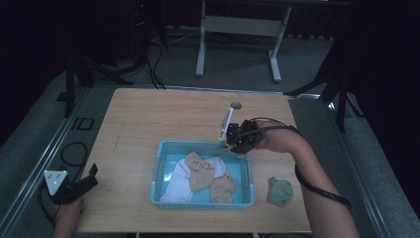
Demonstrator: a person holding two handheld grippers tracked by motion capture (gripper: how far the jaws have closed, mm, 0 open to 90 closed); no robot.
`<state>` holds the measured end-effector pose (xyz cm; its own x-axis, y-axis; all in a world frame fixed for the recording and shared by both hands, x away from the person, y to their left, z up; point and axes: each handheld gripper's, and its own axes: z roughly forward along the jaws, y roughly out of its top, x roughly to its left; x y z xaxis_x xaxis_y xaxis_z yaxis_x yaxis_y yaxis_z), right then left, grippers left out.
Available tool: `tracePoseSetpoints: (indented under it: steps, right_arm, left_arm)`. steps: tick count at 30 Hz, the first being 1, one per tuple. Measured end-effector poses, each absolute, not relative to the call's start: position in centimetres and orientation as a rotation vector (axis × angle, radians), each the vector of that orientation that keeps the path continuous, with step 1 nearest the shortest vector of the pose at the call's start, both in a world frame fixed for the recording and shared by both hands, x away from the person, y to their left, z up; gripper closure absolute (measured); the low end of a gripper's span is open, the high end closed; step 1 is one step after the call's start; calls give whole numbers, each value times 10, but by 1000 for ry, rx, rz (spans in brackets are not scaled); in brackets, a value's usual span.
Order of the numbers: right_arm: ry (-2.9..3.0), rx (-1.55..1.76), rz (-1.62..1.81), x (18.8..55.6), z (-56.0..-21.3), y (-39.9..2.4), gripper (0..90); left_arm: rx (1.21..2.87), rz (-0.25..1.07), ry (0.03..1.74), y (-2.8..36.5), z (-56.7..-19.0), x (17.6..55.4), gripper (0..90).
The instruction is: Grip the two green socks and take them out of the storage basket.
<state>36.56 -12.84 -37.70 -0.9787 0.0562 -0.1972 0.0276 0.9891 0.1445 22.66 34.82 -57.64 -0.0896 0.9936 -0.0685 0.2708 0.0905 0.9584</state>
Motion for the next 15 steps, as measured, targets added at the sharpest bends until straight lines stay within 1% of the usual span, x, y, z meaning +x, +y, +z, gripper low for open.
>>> tracePoseSetpoints:
  steps: [5, 8, 15]
  right_arm:
    - [2919, 118, 210, 370, -373, -144, 834]
    - [2924, 171, 229, 373, -371, -163, 834]
    - [2923, 250, 194, 379, -377, -194, 834]
  left_arm:
    - [1310, 1063, 1510, 348, -576, 227, 7]
    - [1311, 1064, 1512, 348, -576, 227, 7]
    - [1311, 1065, 1511, 348, -576, 227, 7]
